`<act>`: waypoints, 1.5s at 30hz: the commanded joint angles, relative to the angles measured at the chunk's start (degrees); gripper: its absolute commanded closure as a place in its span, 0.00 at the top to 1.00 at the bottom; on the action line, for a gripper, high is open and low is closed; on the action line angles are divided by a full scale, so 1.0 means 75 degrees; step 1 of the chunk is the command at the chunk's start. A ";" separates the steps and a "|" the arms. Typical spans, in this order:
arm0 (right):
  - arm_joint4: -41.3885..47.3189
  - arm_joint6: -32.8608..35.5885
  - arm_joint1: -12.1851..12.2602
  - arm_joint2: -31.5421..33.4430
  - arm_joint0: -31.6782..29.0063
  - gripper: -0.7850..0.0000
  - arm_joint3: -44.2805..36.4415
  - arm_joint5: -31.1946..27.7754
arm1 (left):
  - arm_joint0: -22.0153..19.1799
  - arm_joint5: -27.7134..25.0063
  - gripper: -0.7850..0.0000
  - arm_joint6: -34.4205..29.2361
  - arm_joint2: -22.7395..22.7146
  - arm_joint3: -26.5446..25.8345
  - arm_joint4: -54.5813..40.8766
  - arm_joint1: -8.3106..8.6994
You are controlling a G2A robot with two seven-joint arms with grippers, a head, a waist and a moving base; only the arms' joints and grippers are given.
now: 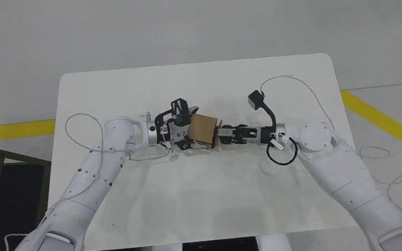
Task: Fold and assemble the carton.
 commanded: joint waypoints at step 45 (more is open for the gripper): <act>-0.1926 -0.0010 0.0060 -0.0100 0.0417 0.11 -0.0798 0.1377 | 0.0079 -0.0124 1.00 -0.0008 -0.0178 -0.0085 0.0036 0.0000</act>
